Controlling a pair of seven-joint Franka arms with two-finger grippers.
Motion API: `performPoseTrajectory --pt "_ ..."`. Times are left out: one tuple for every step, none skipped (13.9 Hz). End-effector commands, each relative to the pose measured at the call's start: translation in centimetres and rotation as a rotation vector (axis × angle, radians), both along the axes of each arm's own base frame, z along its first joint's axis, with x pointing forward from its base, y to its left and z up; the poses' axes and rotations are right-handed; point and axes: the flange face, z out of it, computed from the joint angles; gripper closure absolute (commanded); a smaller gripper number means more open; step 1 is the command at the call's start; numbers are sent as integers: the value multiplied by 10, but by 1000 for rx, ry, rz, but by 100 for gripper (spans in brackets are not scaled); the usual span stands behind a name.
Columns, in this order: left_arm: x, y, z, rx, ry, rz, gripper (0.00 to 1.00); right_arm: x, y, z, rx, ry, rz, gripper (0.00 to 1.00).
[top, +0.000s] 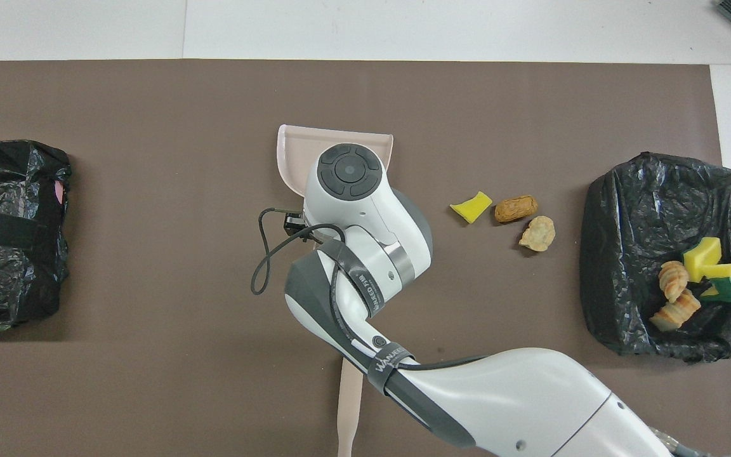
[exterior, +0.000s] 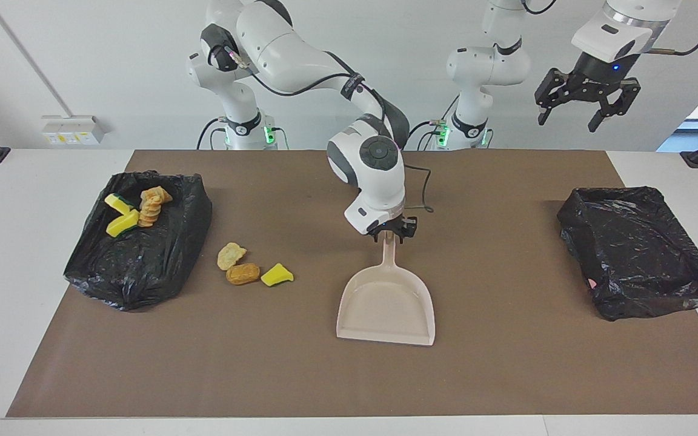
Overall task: Sweep and dump trash in bin
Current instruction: 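Return the dustpan to the table center with the right gripper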
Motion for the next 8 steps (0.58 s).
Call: performPoseTrajectory --pt "-5 3 1 18 4 -4 0 1 -10 28 -11 -35 -1 0" --pt "-5 3 1 18 5 -1 0 4 -19 42 -7 -49 -11 0" --pt "-6 3 0 19 10 -1 0 12 -36 55 -13 -68 -22 0" --pt "-6 2 -1 20 13 -3 0 16 -53 69 -22 -80 -23 0" --pt "-7 -1 0 19 11 -9 0 21 -74 87 -25 -95 -18 0" --pt "-7 -4 1 17 7 -14 0 26 -94 98 -31 -99 -6 0" --pt "-7 -6 1 18 7 -17 0 26 -108 110 -39 -96 6 0" --pt "-8 -9 0 17 8 -22 0 21 -117 120 -56 -77 22 0"
